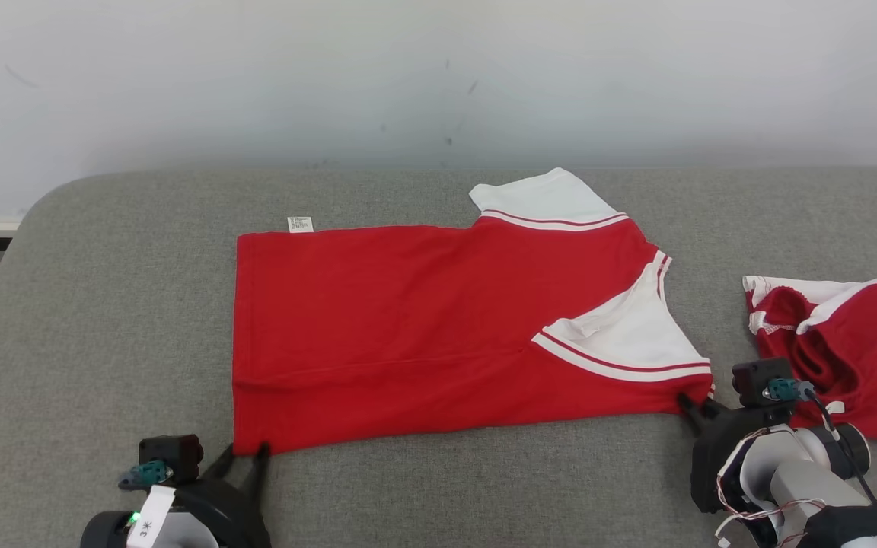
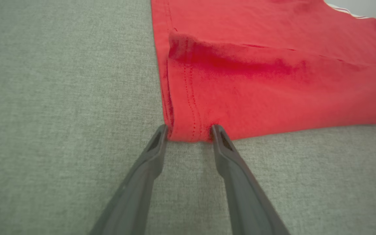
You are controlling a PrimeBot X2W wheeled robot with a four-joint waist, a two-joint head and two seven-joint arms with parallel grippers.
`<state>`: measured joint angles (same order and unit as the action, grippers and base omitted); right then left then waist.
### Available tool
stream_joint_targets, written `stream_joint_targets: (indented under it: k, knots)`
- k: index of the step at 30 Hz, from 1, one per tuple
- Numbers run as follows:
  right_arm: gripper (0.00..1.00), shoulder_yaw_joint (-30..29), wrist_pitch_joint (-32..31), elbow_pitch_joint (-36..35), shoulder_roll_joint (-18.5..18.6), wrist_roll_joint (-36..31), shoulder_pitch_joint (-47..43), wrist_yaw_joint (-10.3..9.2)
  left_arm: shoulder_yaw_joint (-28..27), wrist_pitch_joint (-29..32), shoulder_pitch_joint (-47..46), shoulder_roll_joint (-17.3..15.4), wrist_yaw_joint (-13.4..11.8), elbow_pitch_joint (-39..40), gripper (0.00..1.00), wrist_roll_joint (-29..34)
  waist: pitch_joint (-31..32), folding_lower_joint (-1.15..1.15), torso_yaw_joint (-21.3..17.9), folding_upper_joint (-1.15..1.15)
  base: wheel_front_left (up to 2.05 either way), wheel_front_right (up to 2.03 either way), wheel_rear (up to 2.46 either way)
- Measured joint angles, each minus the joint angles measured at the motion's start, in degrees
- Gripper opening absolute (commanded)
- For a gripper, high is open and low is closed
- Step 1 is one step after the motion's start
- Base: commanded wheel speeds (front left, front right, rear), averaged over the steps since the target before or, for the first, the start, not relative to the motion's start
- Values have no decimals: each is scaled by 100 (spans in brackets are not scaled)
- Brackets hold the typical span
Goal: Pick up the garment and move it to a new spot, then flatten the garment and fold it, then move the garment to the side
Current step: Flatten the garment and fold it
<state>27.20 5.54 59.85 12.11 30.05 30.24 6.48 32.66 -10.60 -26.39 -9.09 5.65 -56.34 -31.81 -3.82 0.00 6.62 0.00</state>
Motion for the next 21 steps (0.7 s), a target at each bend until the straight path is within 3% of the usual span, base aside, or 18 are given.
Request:
stream_joint_targets:
  k: [21]
  knots:
    - [0,-81,237,131,-20,146,-321,18,76,-116,127,24,93,-293,0,-71,385,0,37,0,0,0,0]
